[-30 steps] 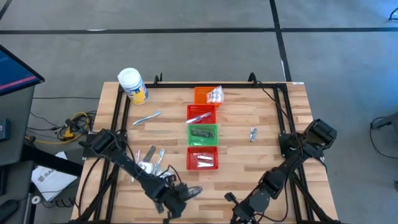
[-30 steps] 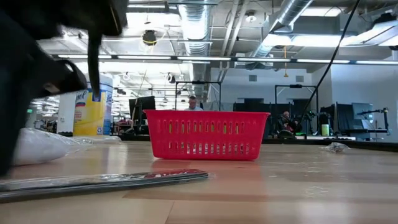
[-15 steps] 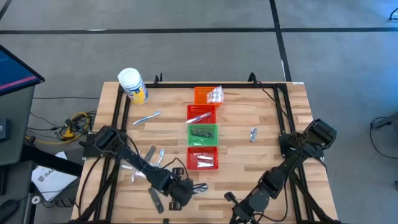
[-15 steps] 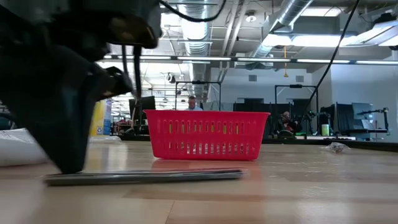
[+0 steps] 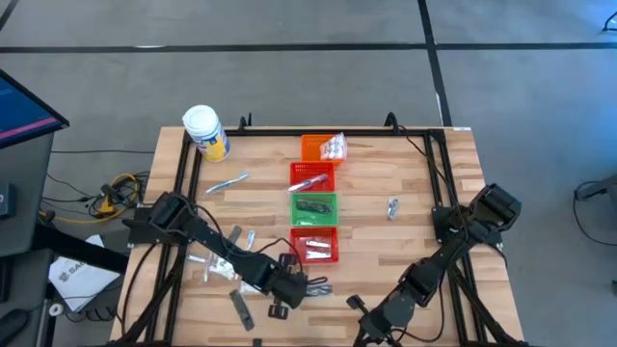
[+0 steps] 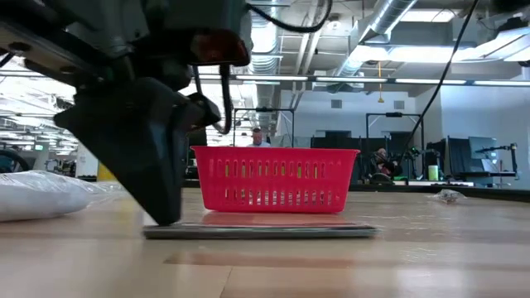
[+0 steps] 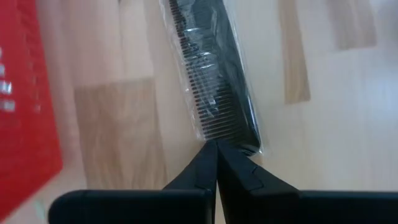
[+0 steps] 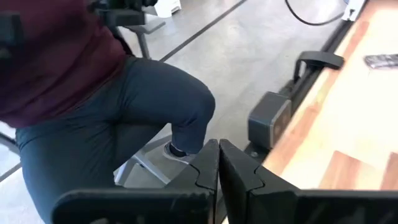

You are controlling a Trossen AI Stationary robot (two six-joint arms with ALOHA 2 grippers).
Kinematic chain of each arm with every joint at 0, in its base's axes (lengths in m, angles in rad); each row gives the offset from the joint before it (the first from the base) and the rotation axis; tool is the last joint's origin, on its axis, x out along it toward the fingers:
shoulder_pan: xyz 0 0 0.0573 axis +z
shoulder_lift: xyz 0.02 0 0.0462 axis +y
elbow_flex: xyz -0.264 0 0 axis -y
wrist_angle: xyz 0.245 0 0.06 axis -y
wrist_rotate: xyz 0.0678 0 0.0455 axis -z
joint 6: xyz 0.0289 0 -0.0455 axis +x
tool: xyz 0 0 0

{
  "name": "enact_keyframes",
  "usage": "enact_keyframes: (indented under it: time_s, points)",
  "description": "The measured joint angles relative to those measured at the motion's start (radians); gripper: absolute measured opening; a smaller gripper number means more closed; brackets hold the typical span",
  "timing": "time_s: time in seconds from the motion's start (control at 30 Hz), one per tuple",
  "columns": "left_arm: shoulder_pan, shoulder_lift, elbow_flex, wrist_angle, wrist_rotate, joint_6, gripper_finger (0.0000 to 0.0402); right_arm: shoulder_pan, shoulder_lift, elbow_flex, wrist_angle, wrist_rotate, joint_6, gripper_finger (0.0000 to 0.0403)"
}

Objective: Pick & Place Travel size toiletries
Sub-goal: Put the black comb into the green basket

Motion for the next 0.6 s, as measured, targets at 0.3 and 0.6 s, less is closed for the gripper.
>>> enact_keyframes:
  time_s: [0.3,0.6]
  points:
    - [-0.011,0.027,0.005,0.09,-0.034,0.007,0.0,-0.053,-0.002,-0.088,0.138,0.073,0.075,0.0006]
    - [-0.058,0.006,0.002,0.098,-0.211,-0.068,0.0,-0.116,-0.073,-0.357,0.657,0.132,0.145,0.0006]
